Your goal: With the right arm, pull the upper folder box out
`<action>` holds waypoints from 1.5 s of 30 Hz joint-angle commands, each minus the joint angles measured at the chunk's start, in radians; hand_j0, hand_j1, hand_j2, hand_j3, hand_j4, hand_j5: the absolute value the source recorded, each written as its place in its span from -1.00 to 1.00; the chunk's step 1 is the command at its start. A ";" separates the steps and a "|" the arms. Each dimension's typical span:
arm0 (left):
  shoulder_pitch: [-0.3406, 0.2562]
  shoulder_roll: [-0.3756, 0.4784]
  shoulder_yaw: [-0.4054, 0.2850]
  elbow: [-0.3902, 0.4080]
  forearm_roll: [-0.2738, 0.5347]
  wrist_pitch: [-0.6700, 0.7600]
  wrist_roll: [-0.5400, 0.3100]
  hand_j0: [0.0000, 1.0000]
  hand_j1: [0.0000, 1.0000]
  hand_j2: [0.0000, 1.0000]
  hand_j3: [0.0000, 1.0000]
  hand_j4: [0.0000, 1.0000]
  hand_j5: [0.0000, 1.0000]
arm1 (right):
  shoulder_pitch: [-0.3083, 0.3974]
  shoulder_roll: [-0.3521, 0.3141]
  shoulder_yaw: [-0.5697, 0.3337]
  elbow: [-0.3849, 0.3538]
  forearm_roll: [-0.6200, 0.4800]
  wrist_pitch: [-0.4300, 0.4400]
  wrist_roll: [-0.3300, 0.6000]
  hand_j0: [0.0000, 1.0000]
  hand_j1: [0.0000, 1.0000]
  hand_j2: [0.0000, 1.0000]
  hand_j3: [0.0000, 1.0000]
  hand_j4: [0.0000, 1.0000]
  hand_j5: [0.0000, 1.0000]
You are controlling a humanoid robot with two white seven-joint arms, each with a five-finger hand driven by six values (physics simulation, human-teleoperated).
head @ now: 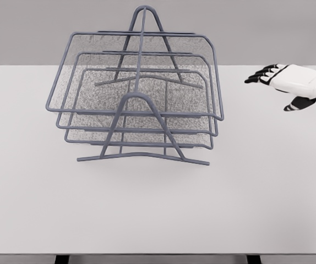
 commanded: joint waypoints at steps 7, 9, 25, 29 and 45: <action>0.000 0.000 0.000 0.001 0.000 0.000 -0.001 1.00 1.00 1.00 1.00 1.00 1.00 | -0.121 0.181 0.004 -0.040 0.000 0.002 0.000 1.00 1.00 1.00 1.00 1.00 1.00; 0.000 0.000 0.000 0.001 0.000 0.000 -0.001 1.00 1.00 1.00 1.00 1.00 1.00 | -0.147 0.204 0.042 -0.039 0.000 0.002 0.000 1.00 1.00 1.00 1.00 1.00 1.00; 0.000 0.000 0.000 0.001 0.000 0.000 -0.001 1.00 1.00 1.00 1.00 1.00 1.00 | -0.077 0.119 0.130 -0.057 -0.002 0.002 0.000 1.00 1.00 1.00 1.00 1.00 1.00; 0.000 0.000 0.000 0.001 0.000 0.000 -0.001 1.00 1.00 1.00 1.00 1.00 1.00 | -0.077 0.076 0.128 -0.051 -0.003 0.002 0.000 1.00 1.00 1.00 1.00 1.00 1.00; 0.000 0.000 0.000 0.001 0.000 0.000 -0.001 1.00 1.00 1.00 1.00 1.00 1.00 | -0.012 -0.081 0.050 -0.011 -0.013 0.002 0.000 1.00 1.00 1.00 1.00 1.00 1.00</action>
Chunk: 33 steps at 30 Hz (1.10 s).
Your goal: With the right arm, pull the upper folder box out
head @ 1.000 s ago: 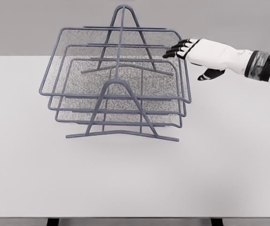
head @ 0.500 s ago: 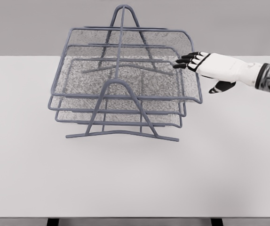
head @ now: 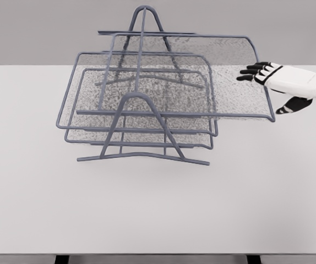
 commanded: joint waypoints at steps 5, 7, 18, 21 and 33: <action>0.000 0.000 -0.001 0.001 0.000 0.000 0.000 1.00 1.00 1.00 1.00 1.00 1.00 | 0.025 -0.079 -0.056 0.029 0.162 -0.024 0.011 1.00 1.00 1.00 1.00 1.00 1.00; 0.000 0.000 -0.001 0.001 0.000 0.000 0.000 1.00 1.00 1.00 1.00 1.00 1.00 | 0.026 -0.094 -0.056 0.029 0.160 -0.024 0.011 1.00 1.00 1.00 1.00 1.00 1.00; 0.000 0.000 -0.001 0.001 0.000 0.000 0.000 1.00 1.00 1.00 1.00 1.00 1.00 | 0.025 -0.179 -0.125 0.054 0.157 -0.024 0.011 1.00 1.00 1.00 1.00 1.00 1.00; 0.000 0.000 -0.001 0.001 0.000 0.000 0.000 1.00 1.00 1.00 1.00 1.00 1.00 | 0.023 -0.177 -0.181 0.028 0.013 -0.024 0.011 1.00 1.00 1.00 1.00 1.00 1.00; 0.000 0.000 -0.001 0.001 0.000 0.001 -0.002 1.00 1.00 1.00 1.00 1.00 1.00 | -0.090 -0.114 0.016 -0.265 -0.171 -0.024 0.011 1.00 1.00 1.00 1.00 1.00 1.00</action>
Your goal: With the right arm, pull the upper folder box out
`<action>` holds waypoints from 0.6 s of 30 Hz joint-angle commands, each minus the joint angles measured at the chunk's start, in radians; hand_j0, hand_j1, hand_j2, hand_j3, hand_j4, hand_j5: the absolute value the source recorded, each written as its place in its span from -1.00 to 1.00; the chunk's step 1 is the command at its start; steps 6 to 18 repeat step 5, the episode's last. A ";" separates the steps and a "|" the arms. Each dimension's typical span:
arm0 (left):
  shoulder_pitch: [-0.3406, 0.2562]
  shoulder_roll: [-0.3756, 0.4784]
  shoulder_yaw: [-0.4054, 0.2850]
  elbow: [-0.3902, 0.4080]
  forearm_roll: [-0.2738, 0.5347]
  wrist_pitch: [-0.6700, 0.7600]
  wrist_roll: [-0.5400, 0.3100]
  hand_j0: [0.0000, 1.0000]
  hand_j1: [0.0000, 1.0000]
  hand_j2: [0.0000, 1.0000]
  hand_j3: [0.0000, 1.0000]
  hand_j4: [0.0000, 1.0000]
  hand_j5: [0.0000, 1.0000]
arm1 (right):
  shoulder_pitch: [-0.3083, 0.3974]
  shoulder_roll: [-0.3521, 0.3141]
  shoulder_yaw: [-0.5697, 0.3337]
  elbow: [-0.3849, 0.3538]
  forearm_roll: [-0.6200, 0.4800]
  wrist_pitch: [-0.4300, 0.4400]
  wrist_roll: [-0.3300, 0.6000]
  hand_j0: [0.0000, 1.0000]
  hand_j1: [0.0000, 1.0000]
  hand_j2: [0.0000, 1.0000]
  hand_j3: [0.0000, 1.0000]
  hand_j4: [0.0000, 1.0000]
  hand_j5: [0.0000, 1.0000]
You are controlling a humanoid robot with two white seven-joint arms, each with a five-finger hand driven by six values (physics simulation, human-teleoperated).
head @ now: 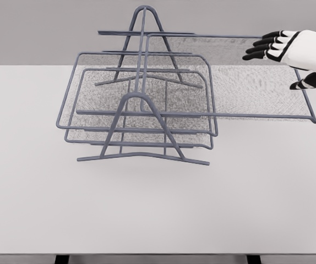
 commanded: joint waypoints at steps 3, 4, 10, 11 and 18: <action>0.002 0.000 -0.002 0.008 -0.002 0.000 -0.001 1.00 1.00 1.00 1.00 1.00 1.00 | 0.002 0.044 0.014 -0.028 -0.009 0.003 -0.001 1.00 1.00 1.00 1.00 1.00 1.00; 0.002 0.000 0.000 0.008 0.000 0.000 -0.001 1.00 1.00 1.00 1.00 1.00 1.00 | 0.003 0.045 0.014 -0.028 -0.009 0.003 -0.001 1.00 1.00 1.00 1.00 1.00 1.00; 0.002 0.000 0.000 0.007 0.000 0.000 -0.001 1.00 1.00 1.00 1.00 1.00 1.00 | 0.003 0.045 0.014 -0.028 -0.009 0.003 -0.001 1.00 1.00 1.00 1.00 1.00 1.00; 0.002 0.000 0.000 0.007 0.000 0.000 -0.001 1.00 1.00 1.00 1.00 1.00 1.00 | 0.003 0.045 0.014 -0.028 -0.009 0.003 -0.001 1.00 1.00 1.00 1.00 1.00 1.00; 0.002 0.000 0.000 0.007 0.000 0.000 -0.001 1.00 1.00 1.00 1.00 1.00 1.00 | 0.003 0.045 0.014 -0.028 -0.009 0.003 -0.001 1.00 1.00 1.00 1.00 1.00 1.00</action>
